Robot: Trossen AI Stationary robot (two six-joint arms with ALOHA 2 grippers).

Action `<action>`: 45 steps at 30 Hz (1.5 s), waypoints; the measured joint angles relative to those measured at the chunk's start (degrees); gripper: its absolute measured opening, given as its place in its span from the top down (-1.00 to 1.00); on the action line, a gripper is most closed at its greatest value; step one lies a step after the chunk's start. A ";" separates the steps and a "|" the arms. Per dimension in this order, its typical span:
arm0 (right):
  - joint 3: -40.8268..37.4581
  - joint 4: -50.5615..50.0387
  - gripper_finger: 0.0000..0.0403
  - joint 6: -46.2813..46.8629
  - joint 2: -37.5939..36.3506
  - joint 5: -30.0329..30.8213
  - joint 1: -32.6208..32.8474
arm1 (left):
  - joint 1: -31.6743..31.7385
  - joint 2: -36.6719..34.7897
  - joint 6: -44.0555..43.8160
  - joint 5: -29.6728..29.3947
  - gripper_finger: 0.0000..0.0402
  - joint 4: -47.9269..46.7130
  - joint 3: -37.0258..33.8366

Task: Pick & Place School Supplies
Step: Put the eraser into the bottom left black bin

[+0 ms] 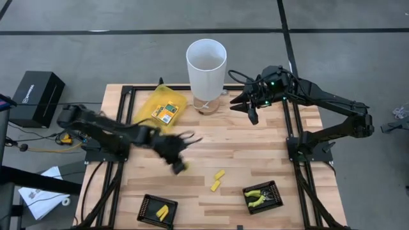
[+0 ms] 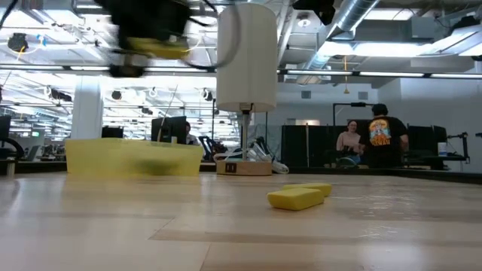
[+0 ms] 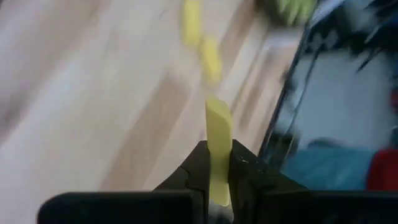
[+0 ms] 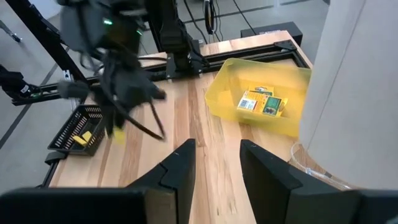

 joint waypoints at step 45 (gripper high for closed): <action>0.00 1.35 0.42 0.94 -0.02 -0.02 -0.20 | -33.83 1.21 -37.42 -15.61 0.22 3.43 -6.53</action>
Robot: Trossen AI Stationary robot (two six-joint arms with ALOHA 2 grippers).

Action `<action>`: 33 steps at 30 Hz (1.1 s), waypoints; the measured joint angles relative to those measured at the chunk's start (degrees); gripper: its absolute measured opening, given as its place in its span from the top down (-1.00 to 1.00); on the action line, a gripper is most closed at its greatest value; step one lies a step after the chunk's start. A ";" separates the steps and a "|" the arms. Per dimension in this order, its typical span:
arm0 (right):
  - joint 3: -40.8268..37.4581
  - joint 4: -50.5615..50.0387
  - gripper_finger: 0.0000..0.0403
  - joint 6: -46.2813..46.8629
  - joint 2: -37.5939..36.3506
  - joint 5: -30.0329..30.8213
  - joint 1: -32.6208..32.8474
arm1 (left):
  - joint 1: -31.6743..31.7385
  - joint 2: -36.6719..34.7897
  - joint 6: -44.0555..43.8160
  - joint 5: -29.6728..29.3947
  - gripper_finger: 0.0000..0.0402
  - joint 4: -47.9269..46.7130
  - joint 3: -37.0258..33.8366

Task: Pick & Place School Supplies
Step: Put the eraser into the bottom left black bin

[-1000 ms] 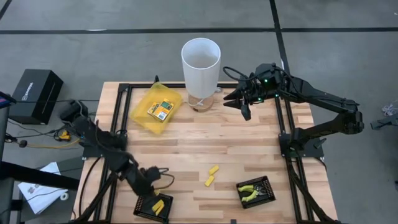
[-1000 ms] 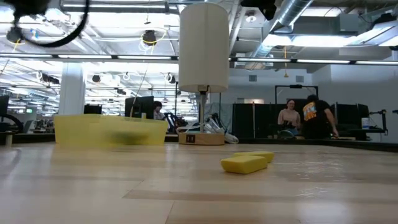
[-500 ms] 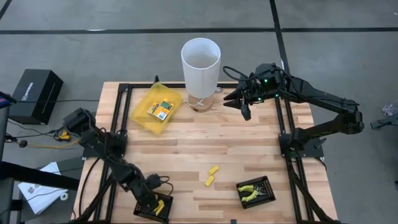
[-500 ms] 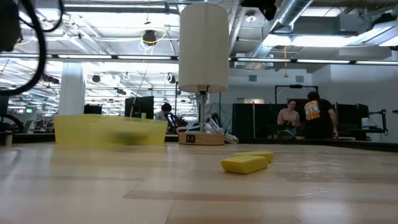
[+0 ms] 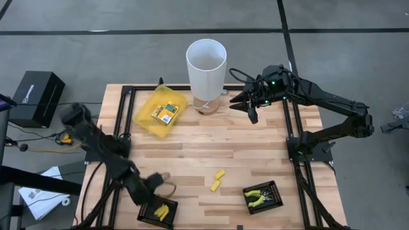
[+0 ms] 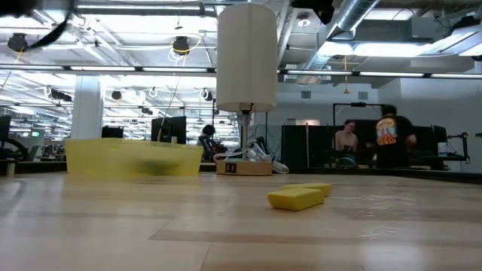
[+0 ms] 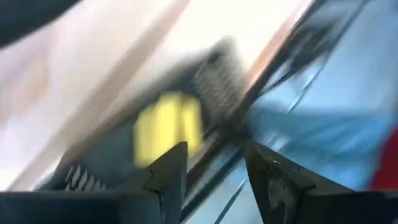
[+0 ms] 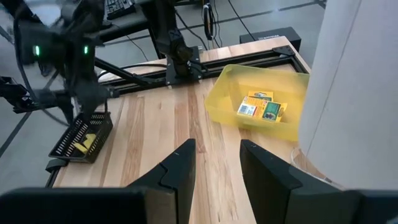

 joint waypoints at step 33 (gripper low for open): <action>0.00 1.43 0.42 3.43 0.00 0.02 -0.09 | 42.99 29.92 30.98 28.99 0.45 45.96 7.16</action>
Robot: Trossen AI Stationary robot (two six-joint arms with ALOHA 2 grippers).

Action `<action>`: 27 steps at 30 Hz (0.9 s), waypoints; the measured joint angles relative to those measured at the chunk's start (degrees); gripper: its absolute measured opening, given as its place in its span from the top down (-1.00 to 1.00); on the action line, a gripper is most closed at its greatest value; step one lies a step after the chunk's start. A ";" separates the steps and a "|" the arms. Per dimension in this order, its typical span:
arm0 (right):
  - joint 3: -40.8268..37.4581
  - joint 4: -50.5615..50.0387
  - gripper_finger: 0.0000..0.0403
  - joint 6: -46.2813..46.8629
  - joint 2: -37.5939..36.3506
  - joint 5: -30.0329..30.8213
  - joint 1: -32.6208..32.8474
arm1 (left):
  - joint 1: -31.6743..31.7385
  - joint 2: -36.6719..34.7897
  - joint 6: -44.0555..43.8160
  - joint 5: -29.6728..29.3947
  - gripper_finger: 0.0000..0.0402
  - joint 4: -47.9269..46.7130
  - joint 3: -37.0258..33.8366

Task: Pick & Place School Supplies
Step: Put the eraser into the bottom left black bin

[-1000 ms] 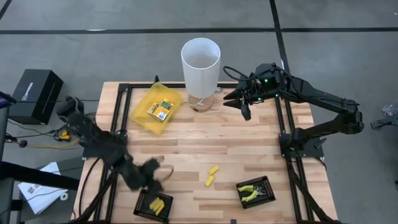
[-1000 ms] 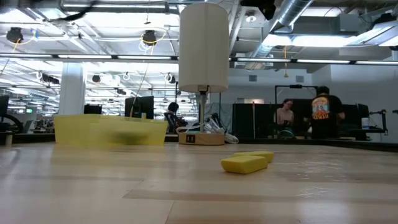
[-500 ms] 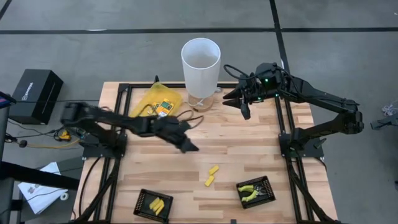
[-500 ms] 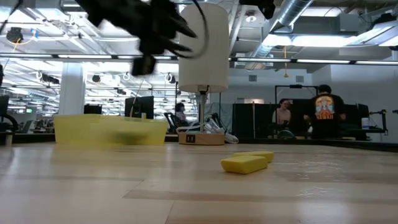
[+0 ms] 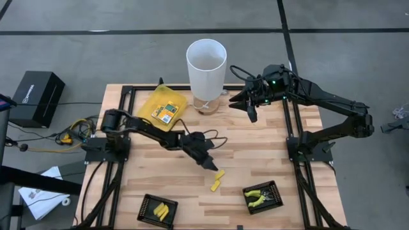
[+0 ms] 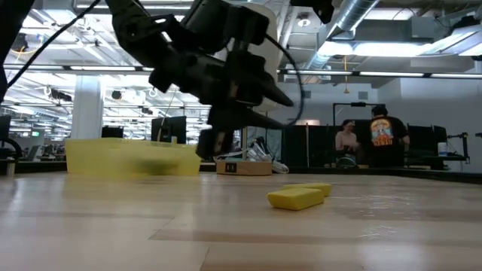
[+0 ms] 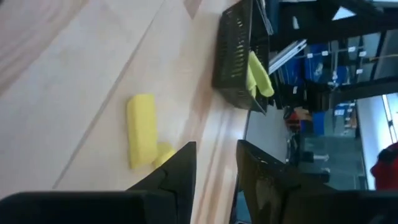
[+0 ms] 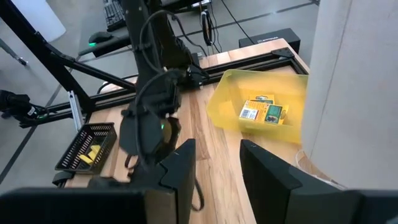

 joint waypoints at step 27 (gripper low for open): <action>0.00 -0.02 0.42 0.00 0.01 0.00 0.04 | -0.74 5.68 3.72 -0.96 0.46 -4.16 5.76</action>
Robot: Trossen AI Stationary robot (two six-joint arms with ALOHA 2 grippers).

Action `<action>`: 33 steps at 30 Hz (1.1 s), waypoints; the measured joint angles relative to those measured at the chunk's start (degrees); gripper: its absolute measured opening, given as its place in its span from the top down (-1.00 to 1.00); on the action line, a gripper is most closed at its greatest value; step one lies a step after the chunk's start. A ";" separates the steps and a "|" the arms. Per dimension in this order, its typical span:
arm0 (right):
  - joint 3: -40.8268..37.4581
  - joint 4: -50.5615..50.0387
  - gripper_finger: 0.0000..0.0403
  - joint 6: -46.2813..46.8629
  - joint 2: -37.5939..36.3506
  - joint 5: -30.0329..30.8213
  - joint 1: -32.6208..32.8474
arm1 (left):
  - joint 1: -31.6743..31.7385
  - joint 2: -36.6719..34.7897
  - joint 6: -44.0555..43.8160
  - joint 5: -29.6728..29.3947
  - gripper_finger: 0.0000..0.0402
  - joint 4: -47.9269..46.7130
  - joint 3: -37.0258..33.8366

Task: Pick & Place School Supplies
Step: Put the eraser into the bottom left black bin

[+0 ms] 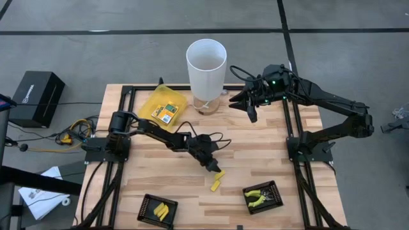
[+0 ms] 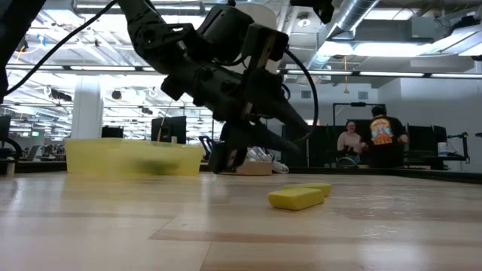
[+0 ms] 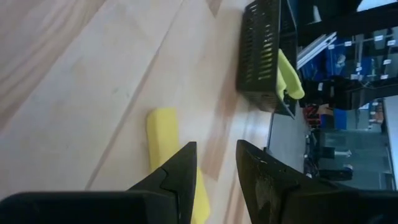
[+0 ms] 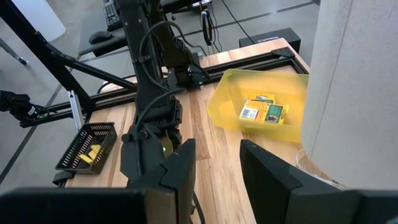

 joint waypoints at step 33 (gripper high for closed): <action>0.00 -0.63 0.42 2.38 -0.01 -0.02 0.11 | -0.66 8.74 -3.69 5.30 0.46 8.78 6.45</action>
